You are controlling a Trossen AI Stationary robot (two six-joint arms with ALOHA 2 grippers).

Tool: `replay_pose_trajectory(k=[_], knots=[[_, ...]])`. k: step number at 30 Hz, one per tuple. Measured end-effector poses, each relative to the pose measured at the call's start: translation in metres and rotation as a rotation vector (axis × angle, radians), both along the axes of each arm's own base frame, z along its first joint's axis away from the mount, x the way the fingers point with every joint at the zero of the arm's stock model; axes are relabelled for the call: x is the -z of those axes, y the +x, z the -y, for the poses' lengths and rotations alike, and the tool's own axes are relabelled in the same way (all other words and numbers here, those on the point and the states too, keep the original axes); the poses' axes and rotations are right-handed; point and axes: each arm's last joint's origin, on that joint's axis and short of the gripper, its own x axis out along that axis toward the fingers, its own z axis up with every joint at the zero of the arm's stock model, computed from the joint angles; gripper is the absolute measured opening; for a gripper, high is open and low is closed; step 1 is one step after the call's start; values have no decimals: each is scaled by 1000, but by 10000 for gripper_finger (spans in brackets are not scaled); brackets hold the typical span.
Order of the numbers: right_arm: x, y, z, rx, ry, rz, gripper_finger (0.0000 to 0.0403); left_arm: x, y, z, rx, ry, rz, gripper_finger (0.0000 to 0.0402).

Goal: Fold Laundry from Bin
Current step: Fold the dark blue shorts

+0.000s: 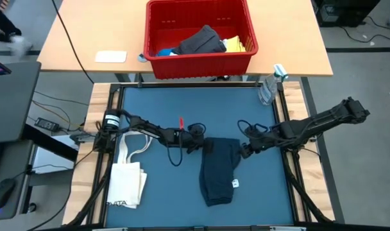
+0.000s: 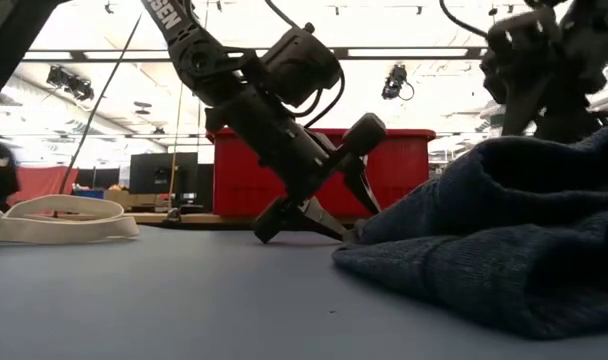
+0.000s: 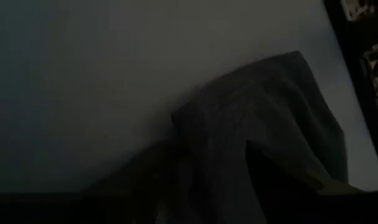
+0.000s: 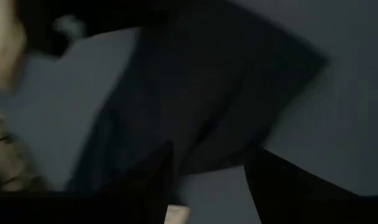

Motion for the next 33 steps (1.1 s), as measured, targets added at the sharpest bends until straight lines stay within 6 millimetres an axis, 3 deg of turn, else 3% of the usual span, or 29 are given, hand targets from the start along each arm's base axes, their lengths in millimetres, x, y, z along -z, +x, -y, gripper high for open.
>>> replay_pose_trajectory(k=[6, 10, 16, 21, 25, 31, 33], knots=[[14, 0, 2, 56, -64, -89, 199, 1, -1, 7, -21, 53, -3, 167], [37, -1, 2, 94, -74, -137, 200, 2, -1, 6, -2, 66, -8, 137], [79, 0, 18, 192, 31, 4, 221, 2, -1, 9, 45, 102, -18, 95], [96, -1, 27, 237, 65, 56, 220, 2, -1, 9, 53, 109, -18, 68], [98, 5, 32, 190, 49, 64, 175, 2, -1, 8, 54, 112, -18, 38], [104, 12, 38, 146, 20, 73, 39, 1, 0, 8, 62, 129, -1, 9], [106, 15, 39, 98, 14, 84, 15, 1, 1, 7, 71, 142, 2, 9]])
